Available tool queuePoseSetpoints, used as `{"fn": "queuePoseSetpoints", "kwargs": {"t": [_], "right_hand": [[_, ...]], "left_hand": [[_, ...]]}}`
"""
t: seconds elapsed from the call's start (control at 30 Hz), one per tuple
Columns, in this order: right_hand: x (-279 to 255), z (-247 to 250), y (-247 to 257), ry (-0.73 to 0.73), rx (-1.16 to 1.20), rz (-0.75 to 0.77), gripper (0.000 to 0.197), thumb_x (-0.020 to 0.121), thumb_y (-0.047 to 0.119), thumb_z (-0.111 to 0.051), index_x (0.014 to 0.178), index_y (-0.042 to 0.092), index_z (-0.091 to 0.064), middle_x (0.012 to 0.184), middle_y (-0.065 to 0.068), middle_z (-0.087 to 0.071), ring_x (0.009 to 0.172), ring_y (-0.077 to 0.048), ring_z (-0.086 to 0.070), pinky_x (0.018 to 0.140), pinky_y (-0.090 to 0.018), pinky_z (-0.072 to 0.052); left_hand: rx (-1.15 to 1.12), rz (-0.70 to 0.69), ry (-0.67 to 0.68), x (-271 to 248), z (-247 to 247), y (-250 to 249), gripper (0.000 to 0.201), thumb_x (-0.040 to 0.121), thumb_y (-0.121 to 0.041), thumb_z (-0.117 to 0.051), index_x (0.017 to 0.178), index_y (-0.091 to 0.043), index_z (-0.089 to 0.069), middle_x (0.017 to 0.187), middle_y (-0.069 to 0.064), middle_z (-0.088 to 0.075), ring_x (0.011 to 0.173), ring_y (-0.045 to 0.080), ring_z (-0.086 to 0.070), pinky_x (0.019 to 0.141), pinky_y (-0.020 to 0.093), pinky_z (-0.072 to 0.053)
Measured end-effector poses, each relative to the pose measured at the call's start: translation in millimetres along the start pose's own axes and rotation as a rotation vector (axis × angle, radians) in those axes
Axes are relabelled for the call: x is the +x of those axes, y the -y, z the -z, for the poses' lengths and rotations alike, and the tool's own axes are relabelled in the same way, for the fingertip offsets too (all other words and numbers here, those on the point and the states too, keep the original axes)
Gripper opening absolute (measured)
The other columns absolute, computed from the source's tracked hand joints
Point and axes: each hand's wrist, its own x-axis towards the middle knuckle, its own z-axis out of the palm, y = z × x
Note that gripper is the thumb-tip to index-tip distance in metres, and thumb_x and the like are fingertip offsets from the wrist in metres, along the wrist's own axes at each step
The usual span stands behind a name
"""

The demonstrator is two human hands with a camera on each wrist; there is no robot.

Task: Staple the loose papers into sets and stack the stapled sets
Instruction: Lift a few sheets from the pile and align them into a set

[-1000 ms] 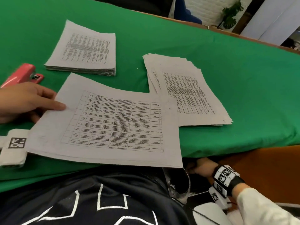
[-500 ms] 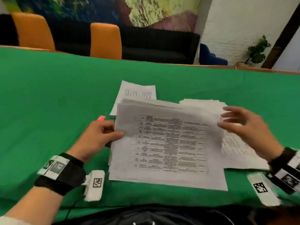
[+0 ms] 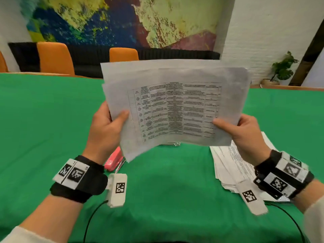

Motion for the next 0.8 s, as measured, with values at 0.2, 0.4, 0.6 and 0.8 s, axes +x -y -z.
{"fn": "queuePoseSetpoints", "kwargs": {"t": [0.2, 0.4, 0.6, 0.8], "right_hand": [[-16.3, -4.7, -24.3, -0.022, -0.103, -0.066, 0.033, 0.073, 0.029, -0.081, 0.104, 0.017, -0.078, 0.103, 0.002, -0.081, 0.099, -0.025, -0.077, 0.077, -0.031, -0.064], [-16.5, -21.5, -19.5, -0.010, -0.061, -0.033, 0.024, 0.082, 0.034, -0.079, 0.102, 0.021, -0.077, 0.102, 0.005, -0.080, 0.094, -0.021, -0.077, 0.078, -0.032, -0.065], [-5.8, -26.2, 1.3, -0.082, -0.041, 0.149, 0.015, 0.089, 0.010, -0.076, 0.101, 0.020, -0.078, 0.100, 0.000, -0.081, 0.090, -0.020, -0.076, 0.080, -0.031, -0.062], [-16.4, -31.0, -16.4, -0.066, -0.088, -0.047, 0.013, 0.087, 0.019, -0.077, 0.098, 0.013, -0.077, 0.098, -0.003, -0.081, 0.087, -0.026, -0.078, 0.079, -0.045, -0.065]], "left_hand": [[0.101, 0.018, -0.067, -42.0, 4.3, 22.1, 0.026, 0.100, -0.007, -0.065, 0.113, -0.029, -0.058, 0.106, -0.011, -0.074, 0.095, 0.008, -0.073, 0.082, 0.037, -0.064], [0.120, -0.028, -0.118, -37.7, -0.9, 24.5, 0.017, 0.101, -0.015, -0.064, 0.105, -0.030, -0.058, 0.096, -0.012, -0.070, 0.086, 0.007, -0.071, 0.072, 0.031, -0.063], [0.049, -0.108, -0.119, -10.2, -0.8, 4.0, 0.020, 0.095, -0.020, -0.070, 0.108, -0.022, -0.055, 0.102, -0.001, -0.067, 0.088, 0.013, -0.070, 0.072, 0.030, -0.060], [0.072, 0.101, -0.144, -30.5, 0.1, 38.2, 0.032, 0.088, -0.017, -0.082, 0.111, -0.020, -0.059, 0.107, 0.004, -0.070, 0.094, 0.018, -0.073, 0.074, 0.034, -0.064]]}}
